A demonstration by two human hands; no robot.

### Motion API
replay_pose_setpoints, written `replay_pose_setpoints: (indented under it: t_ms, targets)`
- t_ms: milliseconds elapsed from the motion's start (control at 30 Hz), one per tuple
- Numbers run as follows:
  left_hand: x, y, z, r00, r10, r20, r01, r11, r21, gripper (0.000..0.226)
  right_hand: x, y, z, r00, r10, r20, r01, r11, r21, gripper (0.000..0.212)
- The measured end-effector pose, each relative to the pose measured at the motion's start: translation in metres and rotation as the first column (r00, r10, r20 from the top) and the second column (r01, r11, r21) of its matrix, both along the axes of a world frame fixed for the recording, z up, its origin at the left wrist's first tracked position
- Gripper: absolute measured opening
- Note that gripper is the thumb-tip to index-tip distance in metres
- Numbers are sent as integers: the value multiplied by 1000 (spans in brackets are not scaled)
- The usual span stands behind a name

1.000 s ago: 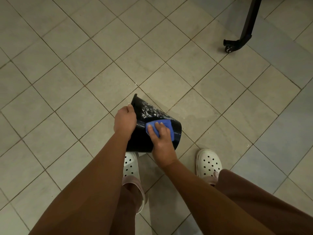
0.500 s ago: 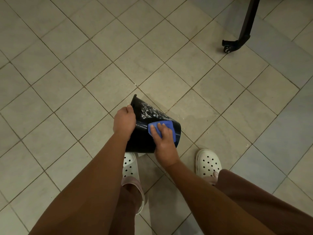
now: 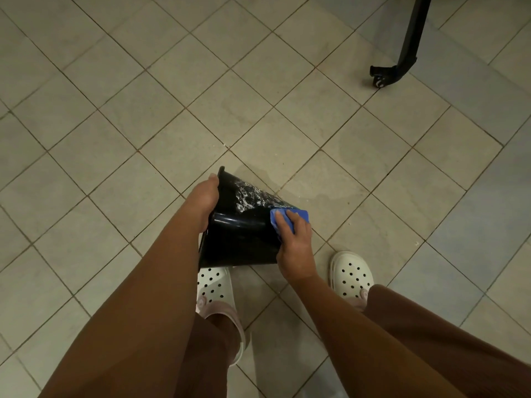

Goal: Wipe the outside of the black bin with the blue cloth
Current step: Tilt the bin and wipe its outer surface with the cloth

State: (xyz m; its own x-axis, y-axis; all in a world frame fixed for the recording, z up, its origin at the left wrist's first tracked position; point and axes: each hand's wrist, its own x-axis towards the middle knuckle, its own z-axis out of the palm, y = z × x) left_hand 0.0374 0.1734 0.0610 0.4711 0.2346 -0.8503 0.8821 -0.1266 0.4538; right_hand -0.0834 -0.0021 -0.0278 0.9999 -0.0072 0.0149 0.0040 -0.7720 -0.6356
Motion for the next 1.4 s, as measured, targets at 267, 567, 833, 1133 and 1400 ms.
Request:
replay_pose_setpoints:
  t_ms: [267,567,833,1133,1400]
  targets:
    - [17,-10,3,994,-68,86,59,993,103,20,1,-11,2,996,50,71,-52,998,25,71]
    - [-3,-27,-9,956,-58,289,13,988,155,25,-1,-16,3,998,24,57,-15,989,-145,82]
    - [-9,-21,-14,960,-45,278,5,989,146,34,-2,24,19,977,193,91,-188,980,-66,79]
    - [-11,-23,-16,956,-24,291,-23,987,159,30,5,25,19,999,12,48,-7,995,-95,76]
    - [-12,-21,-13,952,-50,304,9,991,135,29,20,47,35,980,188,71,-182,980,-81,75]
